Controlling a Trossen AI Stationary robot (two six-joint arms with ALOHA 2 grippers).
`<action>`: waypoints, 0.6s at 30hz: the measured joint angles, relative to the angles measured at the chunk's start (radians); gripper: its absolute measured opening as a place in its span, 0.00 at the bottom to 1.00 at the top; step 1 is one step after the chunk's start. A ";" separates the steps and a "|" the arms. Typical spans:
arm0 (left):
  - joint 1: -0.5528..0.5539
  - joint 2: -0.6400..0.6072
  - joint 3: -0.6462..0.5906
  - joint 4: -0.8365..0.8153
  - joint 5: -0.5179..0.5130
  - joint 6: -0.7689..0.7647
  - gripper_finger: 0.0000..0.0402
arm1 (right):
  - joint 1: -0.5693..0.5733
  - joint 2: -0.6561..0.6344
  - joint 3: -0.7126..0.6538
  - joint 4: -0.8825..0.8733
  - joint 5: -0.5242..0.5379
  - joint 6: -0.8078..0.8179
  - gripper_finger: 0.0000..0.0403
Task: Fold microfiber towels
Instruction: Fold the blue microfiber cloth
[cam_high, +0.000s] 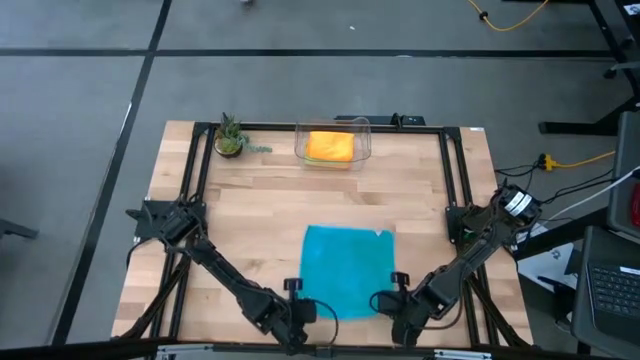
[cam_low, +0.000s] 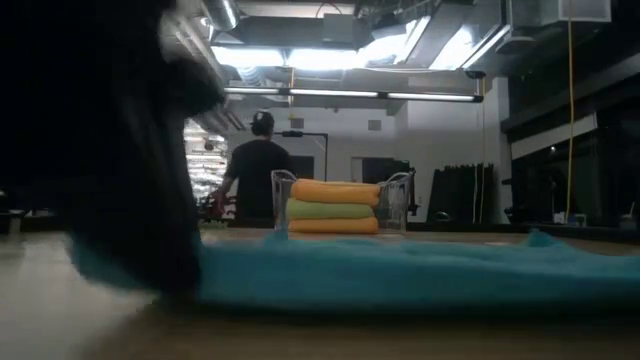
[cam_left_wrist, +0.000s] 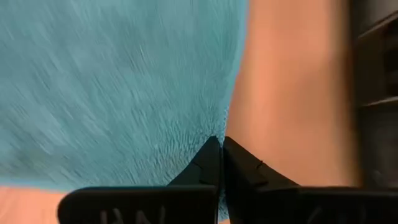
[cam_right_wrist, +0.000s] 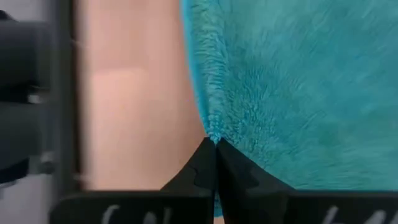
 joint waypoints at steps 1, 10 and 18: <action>-0.004 -0.007 0.023 -0.002 0.002 0.003 0.00 | 0.007 -0.001 0.031 -0.030 0.002 0.001 0.01; -0.033 -0.016 0.214 -0.119 -0.073 0.138 0.00 | 0.066 -0.002 0.288 -0.361 0.168 -0.004 0.01; -0.012 -0.017 0.315 -0.429 -0.216 0.159 0.00 | 0.052 -0.004 0.347 -0.593 0.334 0.024 0.00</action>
